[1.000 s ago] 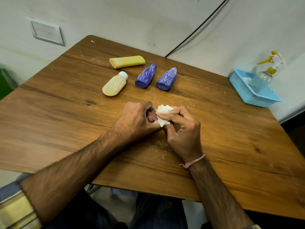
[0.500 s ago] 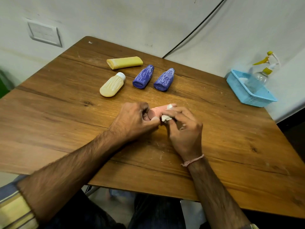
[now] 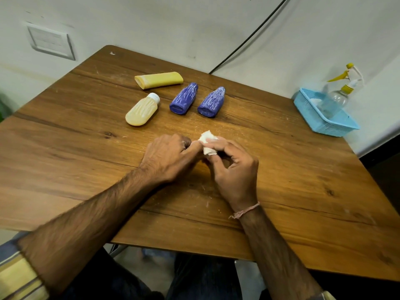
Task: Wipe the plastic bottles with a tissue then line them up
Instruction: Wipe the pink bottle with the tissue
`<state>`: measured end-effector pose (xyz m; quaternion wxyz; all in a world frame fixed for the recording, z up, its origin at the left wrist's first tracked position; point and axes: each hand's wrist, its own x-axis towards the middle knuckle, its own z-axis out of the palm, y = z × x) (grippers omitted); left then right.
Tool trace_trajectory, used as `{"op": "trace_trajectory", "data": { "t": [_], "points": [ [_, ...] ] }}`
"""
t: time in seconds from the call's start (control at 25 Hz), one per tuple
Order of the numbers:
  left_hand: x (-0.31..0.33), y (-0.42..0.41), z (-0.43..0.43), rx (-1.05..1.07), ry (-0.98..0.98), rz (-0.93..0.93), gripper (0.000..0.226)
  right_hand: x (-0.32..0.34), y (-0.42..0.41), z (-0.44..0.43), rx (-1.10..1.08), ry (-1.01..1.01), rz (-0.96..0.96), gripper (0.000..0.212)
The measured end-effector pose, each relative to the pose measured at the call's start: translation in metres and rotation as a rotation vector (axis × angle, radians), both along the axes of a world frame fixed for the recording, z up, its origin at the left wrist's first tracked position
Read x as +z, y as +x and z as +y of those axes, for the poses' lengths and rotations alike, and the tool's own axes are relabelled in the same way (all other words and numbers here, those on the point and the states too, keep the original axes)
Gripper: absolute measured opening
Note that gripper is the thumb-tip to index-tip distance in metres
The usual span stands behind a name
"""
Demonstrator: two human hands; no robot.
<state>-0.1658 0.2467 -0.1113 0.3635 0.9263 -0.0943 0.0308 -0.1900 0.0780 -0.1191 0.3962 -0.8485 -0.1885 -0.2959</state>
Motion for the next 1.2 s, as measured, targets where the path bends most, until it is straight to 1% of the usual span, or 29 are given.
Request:
{"op": "trace_trajectory", "data": {
  "t": [0.04,0.08,0.16,0.24,0.28,0.32,0.44,0.52,0.6,0.68,0.72,0.76,0.84,0.96,1.0,1.04,1.12,1.2],
  "points": [
    [-0.001,0.000,0.000,0.006,0.011,-0.004,0.061,0.001,0.001,-0.001,0.024,-0.001,-0.004,0.020],
    [-0.001,0.000,-0.001,0.014,0.026,-0.007,0.060,0.001,0.005,-0.005,-0.009,0.031,0.026,0.020],
    [-0.001,0.000,-0.001,0.033,0.059,-0.007,0.056,0.002,0.019,-0.016,-0.181,0.117,0.152,0.022],
    [0.000,0.001,-0.002,0.040,0.077,0.002,0.053,0.002,0.023,-0.020,-0.322,0.119,0.237,0.023],
    [-0.001,0.002,-0.002,0.044,0.077,0.005,0.055,0.001,0.021,-0.017,-0.319,0.084,0.219,0.022],
    [-0.001,0.002,-0.002,0.049,0.073,0.004,0.058,0.001,0.015,-0.012,-0.265,0.046,0.168,0.021],
    [-0.005,0.003,-0.001,0.075,0.074,-0.025,0.062,-0.001,-0.005,0.000,-0.037,-0.018,0.014,0.020],
    [-0.004,0.002,-0.002,0.091,0.078,-0.038,0.061,-0.001,-0.005,-0.002,0.013,-0.018,-0.006,0.022],
    [-0.002,0.001,-0.004,0.093,0.097,-0.024,0.057,-0.001,0.006,-0.011,-0.089,0.024,0.083,0.020],
    [-0.001,0.000,-0.005,0.093,0.111,-0.011,0.053,-0.001,0.019,-0.020,-0.279,0.080,0.243,0.018],
    [-0.001,0.001,-0.005,0.094,0.113,-0.005,0.054,-0.001,0.025,-0.023,-0.344,0.102,0.295,0.017],
    [-0.001,0.002,-0.005,0.097,0.113,0.003,0.057,-0.001,0.028,-0.023,-0.364,0.116,0.318,0.017],
    [-0.003,0.003,-0.005,0.108,0.119,0.006,0.060,0.003,0.023,-0.016,-0.294,0.111,0.289,0.017],
    [-0.005,0.003,-0.006,0.128,0.154,-0.009,0.055,0.003,0.001,-0.003,-0.061,0.017,0.131,0.019],
    [-0.004,0.003,-0.006,0.133,0.162,-0.017,0.056,0.002,-0.003,-0.001,-0.022,-0.013,0.086,0.020],
    [-0.005,0.003,-0.006,0.129,0.168,-0.018,0.058,0.002,-0.001,-0.003,-0.012,-0.017,0.074,0.022],
    [-0.005,0.002,-0.004,0.102,0.174,-0.013,0.058,0.005,0.015,-0.012,-0.095,0.036,0.141,0.026],
    [-0.006,-0.001,-0.002,0.091,0.147,-0.054,0.047,0.012,0.034,-0.022,-0.198,0.118,0.254,0.035]
  ]
}}
